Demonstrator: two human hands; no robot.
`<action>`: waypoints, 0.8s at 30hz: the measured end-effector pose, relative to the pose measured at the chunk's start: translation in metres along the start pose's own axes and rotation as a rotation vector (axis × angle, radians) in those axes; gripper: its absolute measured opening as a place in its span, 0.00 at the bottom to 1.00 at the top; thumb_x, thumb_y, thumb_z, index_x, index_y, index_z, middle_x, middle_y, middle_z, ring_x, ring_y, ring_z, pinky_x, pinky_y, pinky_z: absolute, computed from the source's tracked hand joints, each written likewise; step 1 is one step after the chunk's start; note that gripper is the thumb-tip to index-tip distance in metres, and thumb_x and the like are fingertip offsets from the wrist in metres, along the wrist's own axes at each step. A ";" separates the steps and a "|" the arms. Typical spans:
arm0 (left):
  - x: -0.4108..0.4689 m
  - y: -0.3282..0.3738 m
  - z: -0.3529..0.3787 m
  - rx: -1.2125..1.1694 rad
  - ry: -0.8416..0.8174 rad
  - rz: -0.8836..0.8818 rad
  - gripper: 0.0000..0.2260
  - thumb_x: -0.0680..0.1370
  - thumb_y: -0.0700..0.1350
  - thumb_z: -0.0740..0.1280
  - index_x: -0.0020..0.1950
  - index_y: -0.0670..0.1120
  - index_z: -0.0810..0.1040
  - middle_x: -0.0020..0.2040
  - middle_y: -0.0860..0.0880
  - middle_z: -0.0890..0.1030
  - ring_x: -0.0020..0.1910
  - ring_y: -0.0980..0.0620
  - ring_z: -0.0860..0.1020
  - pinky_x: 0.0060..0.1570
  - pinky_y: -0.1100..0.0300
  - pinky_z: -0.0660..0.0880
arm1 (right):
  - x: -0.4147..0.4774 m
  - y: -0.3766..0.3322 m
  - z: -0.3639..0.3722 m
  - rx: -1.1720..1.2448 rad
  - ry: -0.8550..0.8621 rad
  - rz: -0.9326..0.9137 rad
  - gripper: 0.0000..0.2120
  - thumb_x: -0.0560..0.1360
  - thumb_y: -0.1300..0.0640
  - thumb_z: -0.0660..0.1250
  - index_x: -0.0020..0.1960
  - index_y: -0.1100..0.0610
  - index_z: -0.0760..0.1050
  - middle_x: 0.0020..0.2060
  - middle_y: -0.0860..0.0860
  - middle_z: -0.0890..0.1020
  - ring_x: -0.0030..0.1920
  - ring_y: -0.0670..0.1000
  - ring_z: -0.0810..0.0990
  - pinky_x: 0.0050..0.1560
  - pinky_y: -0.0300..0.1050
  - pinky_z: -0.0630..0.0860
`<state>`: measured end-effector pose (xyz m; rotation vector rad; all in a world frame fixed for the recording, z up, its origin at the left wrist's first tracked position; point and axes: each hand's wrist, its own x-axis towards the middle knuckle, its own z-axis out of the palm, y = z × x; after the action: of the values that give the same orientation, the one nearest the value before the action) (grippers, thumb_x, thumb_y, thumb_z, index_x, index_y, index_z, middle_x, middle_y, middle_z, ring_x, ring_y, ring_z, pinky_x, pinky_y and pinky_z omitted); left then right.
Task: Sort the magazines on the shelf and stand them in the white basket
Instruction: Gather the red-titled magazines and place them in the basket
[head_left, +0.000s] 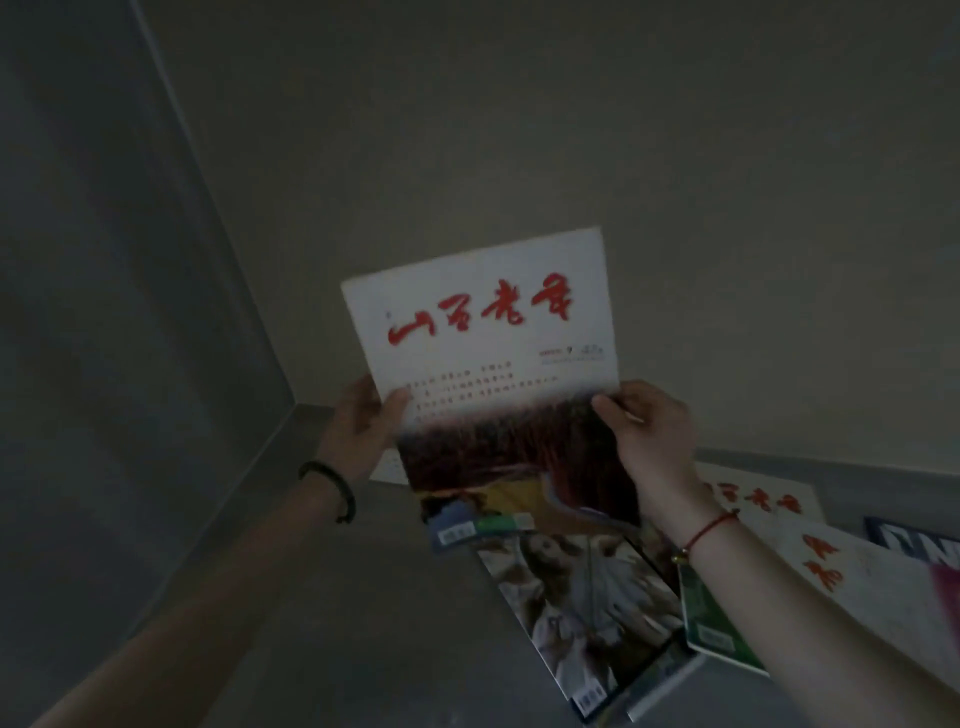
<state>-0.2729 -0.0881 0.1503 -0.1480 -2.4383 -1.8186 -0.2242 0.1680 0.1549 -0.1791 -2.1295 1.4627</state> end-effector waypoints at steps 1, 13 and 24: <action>0.008 -0.006 -0.001 0.074 0.002 -0.012 0.07 0.78 0.45 0.61 0.49 0.42 0.73 0.36 0.47 0.75 0.34 0.55 0.76 0.41 0.56 0.74 | 0.007 -0.003 0.014 0.037 0.030 0.015 0.04 0.70 0.67 0.69 0.38 0.61 0.77 0.30 0.47 0.78 0.29 0.34 0.75 0.28 0.21 0.66; 0.160 -0.035 -0.026 0.096 0.284 -0.066 0.07 0.73 0.43 0.69 0.39 0.39 0.77 0.34 0.41 0.80 0.39 0.46 0.78 0.54 0.52 0.75 | 0.100 0.035 0.137 -0.116 -0.049 0.140 0.06 0.71 0.63 0.68 0.48 0.61 0.82 0.41 0.53 0.82 0.42 0.50 0.78 0.42 0.38 0.69; 0.198 -0.125 0.001 0.203 0.328 -0.233 0.15 0.66 0.41 0.76 0.48 0.35 0.80 0.51 0.36 0.83 0.51 0.41 0.79 0.44 0.67 0.67 | 0.100 0.105 0.170 -0.205 -0.026 0.222 0.03 0.69 0.65 0.70 0.39 0.58 0.81 0.34 0.48 0.79 0.32 0.41 0.75 0.29 0.21 0.68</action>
<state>-0.4857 -0.1187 0.0576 0.4308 -2.4569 -1.5092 -0.4136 0.1104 0.0521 -0.4885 -2.3401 1.3677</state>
